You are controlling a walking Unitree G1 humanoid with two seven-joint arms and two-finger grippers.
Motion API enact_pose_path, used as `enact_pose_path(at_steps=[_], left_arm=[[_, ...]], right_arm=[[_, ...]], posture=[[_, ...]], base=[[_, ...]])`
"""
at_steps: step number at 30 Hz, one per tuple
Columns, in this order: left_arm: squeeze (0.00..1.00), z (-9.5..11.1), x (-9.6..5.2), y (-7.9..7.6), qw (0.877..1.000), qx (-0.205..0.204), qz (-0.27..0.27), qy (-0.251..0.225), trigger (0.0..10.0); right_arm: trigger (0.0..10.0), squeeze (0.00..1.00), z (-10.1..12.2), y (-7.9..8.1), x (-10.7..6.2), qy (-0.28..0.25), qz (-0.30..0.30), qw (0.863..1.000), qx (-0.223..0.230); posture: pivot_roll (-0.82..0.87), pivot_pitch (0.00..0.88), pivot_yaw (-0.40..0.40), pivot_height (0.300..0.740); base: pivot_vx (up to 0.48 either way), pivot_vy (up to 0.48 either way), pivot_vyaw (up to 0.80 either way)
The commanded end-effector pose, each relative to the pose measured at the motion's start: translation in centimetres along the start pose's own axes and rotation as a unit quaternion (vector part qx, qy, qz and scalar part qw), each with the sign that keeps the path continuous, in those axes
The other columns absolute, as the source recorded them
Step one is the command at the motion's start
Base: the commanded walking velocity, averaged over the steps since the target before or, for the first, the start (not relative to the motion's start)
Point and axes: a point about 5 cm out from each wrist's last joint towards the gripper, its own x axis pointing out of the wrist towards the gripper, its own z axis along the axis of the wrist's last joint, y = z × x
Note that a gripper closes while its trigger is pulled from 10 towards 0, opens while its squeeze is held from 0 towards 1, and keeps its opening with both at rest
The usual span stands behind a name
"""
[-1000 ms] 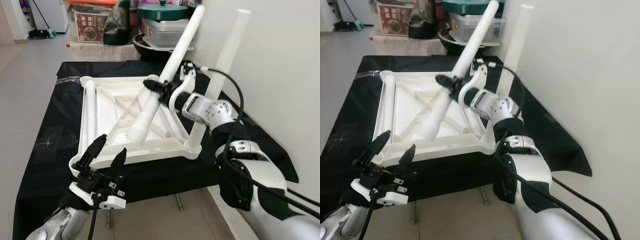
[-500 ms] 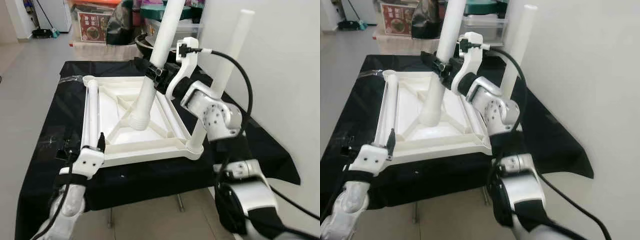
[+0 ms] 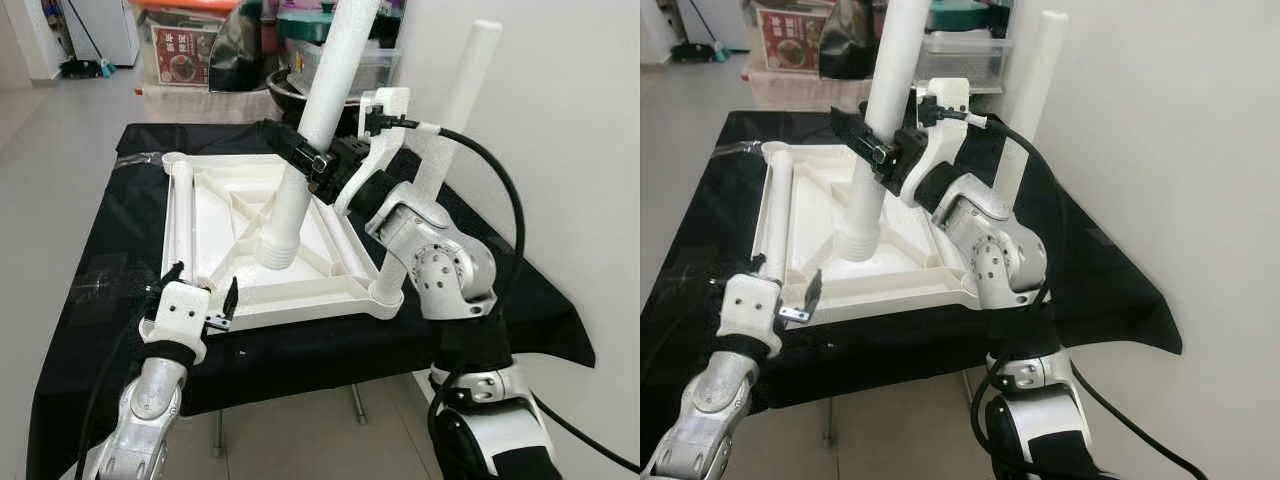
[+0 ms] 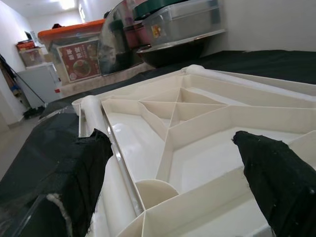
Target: Building children table
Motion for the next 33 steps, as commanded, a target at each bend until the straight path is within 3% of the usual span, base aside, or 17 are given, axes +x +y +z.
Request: enact_pose_path(at_steps=[1,14,18,22,33], left_arm=[[0.00,-0.2,-0.3,-0.4,1.000,-0.010,-0.018,0.011,10.0],[0.00,-0.1,-0.5,-1.6,0.994,-0.042,-0.095,0.026,10.0],[0.00,0.9,-0.2,-2.2,0.982,-0.084,-0.167,0.016,10.0],[0.00,1.4,0.1,-2.3,0.970,-0.086,-0.226,0.013,10.0],[0.00,3.1,0.4,-2.1,0.948,-0.104,-0.300,0.000,10.0]], right_arm=[[10.0,0.00,0.1,0.1,-0.3,-0.007,-0.005,1.000,-0.002],[10.0,0.00,-0.3,1.1,-1.1,-0.010,0.027,1.000,0.002],[10.0,0.00,-0.8,1.8,-1.3,0.001,0.065,0.998,0.015],[10.0,0.00,-1.3,2.5,-1.3,0.016,0.100,0.995,0.015],[10.0,0.00,-2.1,3.0,-0.9,0.035,0.127,0.991,0.020]], posture=[[0.09,0.000,-0.098,0.740],[0.09,0.000,-0.088,0.740],[0.09,0.000,-0.088,0.740],[0.09,0.000,-0.087,0.740],[0.09,0.000,-0.089,0.740]], base=[[0.000,0.000,0.00],[0.000,0.000,0.00],[0.000,0.000,0.00],[0.000,0.000,0.00],[0.000,0.000,0.00]])
